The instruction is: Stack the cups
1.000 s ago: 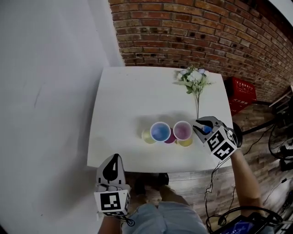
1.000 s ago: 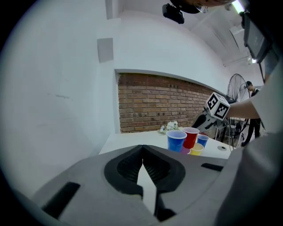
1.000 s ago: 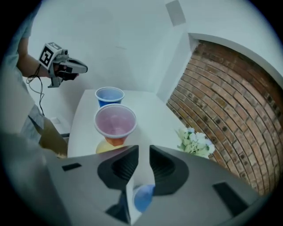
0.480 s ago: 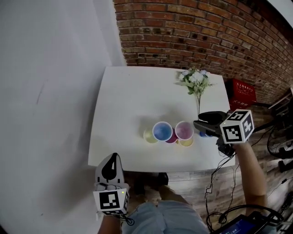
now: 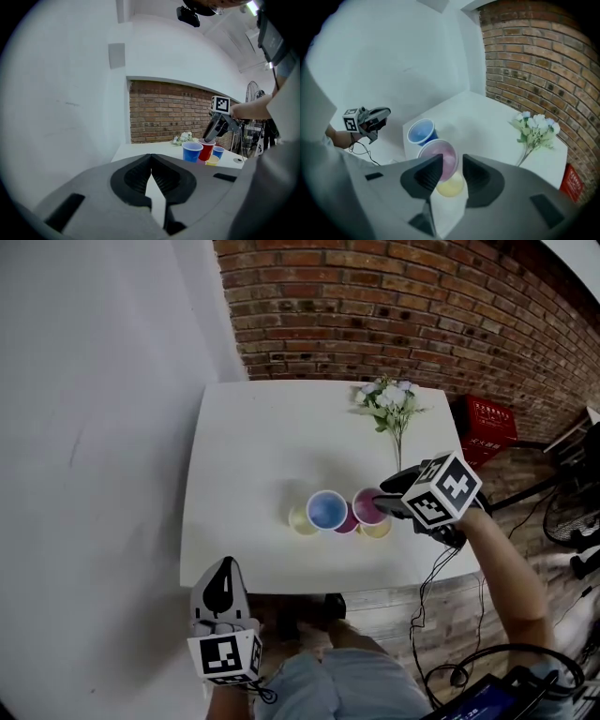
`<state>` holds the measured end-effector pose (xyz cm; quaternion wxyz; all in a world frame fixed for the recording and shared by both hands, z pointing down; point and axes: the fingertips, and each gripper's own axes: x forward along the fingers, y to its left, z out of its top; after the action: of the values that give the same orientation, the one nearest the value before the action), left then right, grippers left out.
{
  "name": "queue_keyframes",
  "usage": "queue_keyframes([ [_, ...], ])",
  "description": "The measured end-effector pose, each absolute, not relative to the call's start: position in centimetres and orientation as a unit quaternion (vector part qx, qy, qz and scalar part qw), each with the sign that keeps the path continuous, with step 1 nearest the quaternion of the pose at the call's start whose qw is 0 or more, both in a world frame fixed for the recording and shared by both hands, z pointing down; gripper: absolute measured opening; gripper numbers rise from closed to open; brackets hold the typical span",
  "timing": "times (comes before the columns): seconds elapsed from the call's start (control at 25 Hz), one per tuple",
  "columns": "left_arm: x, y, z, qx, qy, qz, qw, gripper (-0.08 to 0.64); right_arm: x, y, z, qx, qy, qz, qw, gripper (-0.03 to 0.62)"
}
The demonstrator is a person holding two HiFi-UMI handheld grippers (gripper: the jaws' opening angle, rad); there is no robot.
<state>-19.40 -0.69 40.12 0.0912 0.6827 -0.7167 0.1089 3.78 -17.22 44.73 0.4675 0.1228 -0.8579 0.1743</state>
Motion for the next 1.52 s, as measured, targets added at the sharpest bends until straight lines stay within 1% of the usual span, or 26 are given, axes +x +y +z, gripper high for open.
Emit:
queue_keyframes([
  [0.08,-19.4,-0.6,40.2,0.682,-0.717,0.109,0.093,0.009,3.9,-17.2,44.9,0.124,-0.855,0.172,0.474,0.125],
  [0.12,-19.4,-0.6,40.2,0.682,-0.717,0.109,0.094,0.009,3.9,-17.3,45.0,0.126,-0.853,0.171,0.477,0.102],
  [0.16,-19.4,-0.6,40.2,0.682,-0.717,0.108,0.094,0.009,4.0,-17.5,45.0,0.130,-0.852,0.170,0.479,0.056],
  [0.2,-19.3,-0.6,40.2,0.683,-0.716,0.108,0.094,0.009,4.0,-17.6,45.0,0.134,-0.851,0.171,0.479,0.029],
  [0.36,-19.4,-0.9,40.1,0.684,-0.715,0.108,0.094,0.009,3.8,-18.0,44.8,0.143,-0.848,0.198,0.471,0.025],
  [0.52,-19.4,-0.9,40.0,0.685,-0.715,0.105,0.091,0.009,3.8,-18.9,43.1,0.159,-0.851,0.254,0.431,0.021],
  [0.6,-19.4,-0.9,40.0,0.685,-0.715,0.105,0.092,0.009,3.9,-19.3,42.5,0.164,-0.851,0.263,0.424,0.022],
  [0.88,-19.4,-1.0,40.0,0.686,-0.714,0.104,0.092,0.009,3.7,-17.9,43.9,0.145,-0.840,0.265,0.451,0.021],
  [1.4,-19.6,-0.6,40.1,0.682,-0.717,0.104,0.095,0.009,3.6,-17.3,45.3,0.134,-0.828,0.275,0.470,0.026],
  [1.44,-19.6,-0.6,40.1,0.682,-0.717,0.104,0.096,0.009,3.5,-17.3,45.3,0.133,-0.829,0.274,0.469,0.029],
  [1.52,-19.6,-0.6,40.1,0.683,-0.716,0.104,0.097,0.009,3.3,-17.2,45.2,0.131,-0.830,0.274,0.467,0.060],
])
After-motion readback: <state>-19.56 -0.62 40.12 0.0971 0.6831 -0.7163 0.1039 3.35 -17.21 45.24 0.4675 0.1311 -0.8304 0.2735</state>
